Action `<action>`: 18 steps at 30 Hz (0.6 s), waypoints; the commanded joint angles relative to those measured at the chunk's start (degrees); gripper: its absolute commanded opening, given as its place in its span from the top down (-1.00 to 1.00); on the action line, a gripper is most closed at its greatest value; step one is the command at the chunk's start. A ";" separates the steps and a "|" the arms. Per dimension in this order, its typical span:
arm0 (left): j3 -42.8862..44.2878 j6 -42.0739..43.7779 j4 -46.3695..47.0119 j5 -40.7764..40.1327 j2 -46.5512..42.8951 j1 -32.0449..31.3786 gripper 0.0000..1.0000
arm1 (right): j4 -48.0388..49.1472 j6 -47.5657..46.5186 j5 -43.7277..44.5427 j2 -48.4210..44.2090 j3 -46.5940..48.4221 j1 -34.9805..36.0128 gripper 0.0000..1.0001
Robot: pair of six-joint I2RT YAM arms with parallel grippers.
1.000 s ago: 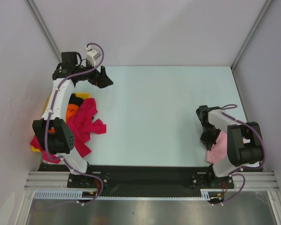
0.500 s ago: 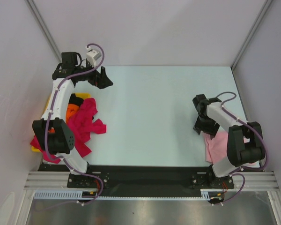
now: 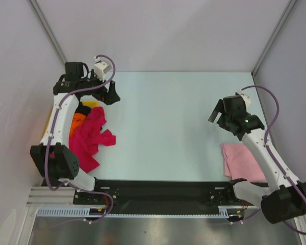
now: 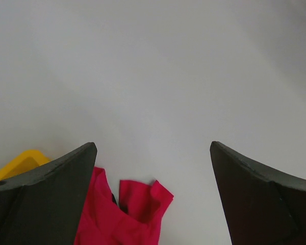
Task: Fold and stack the t-shirts
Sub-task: Neatly place the folded tshirt to the corner
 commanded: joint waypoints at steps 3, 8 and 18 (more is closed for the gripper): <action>-16.56 5.05 4.77 -7.33 -17.26 -0.29 -1.00 | 10.53 -7.95 -2.38 -6.25 -5.68 -1.58 -1.00; -34.39 6.81 6.20 -13.49 -35.00 -0.29 -1.00 | 14.67 -10.24 -4.22 -8.72 -10.25 -1.67 -1.00; -47.97 3.38 6.82 -21.23 -52.79 3.31 -1.00 | 14.84 -11.48 -3.96 -9.60 -11.40 -1.84 -1.00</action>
